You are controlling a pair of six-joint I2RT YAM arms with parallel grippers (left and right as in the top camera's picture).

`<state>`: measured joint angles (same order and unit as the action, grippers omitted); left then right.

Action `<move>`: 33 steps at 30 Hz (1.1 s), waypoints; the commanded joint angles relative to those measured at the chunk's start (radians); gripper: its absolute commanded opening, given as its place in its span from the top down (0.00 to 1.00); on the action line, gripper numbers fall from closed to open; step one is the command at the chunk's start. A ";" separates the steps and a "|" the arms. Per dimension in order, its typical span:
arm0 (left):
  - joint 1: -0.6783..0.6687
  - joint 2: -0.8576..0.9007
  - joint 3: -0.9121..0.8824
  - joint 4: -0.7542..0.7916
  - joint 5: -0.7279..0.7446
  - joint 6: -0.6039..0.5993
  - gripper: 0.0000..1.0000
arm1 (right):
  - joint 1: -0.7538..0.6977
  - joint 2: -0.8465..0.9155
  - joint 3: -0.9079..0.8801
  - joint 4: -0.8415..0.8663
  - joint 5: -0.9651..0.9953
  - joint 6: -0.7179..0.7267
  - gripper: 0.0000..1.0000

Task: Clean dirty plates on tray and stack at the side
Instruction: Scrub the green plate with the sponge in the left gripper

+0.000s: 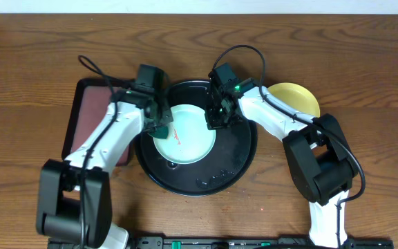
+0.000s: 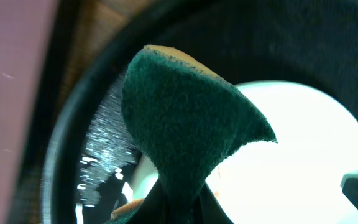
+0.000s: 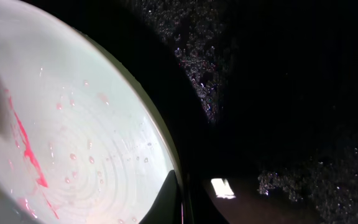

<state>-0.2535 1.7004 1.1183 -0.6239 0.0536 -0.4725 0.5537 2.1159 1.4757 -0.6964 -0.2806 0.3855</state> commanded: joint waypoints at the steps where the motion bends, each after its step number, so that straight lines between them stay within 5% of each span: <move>1: -0.043 0.061 -0.002 0.004 0.001 -0.043 0.93 | 0.003 0.010 0.001 0.009 0.014 0.037 0.99; 12: -0.067 0.202 -0.002 -0.027 0.030 -0.062 0.92 | 0.003 0.010 0.001 0.009 0.014 0.036 0.99; 18: -0.067 0.200 -0.002 -0.024 0.516 0.309 0.93 | 0.002 0.010 0.001 0.012 0.014 0.036 0.99; 20: -0.066 0.200 -0.002 -0.027 0.559 0.353 0.93 | 0.002 0.010 0.001 0.016 0.014 0.036 0.99; 25: -0.066 0.200 -0.002 -0.011 0.337 0.277 0.93 | 0.002 0.010 0.001 0.016 0.014 0.036 0.99; 30: -0.066 0.201 -0.002 -0.029 -0.184 -0.069 0.93 | 0.002 0.010 0.001 0.017 0.014 0.036 0.99; 33: -0.066 0.200 -0.002 -0.035 -0.326 -0.151 0.93 | 0.002 0.010 0.001 0.016 0.014 0.036 0.99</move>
<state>-0.3519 1.8587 1.1473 -0.6369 0.1303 -0.4480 0.5545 2.1162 1.4757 -0.6819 -0.2775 0.4023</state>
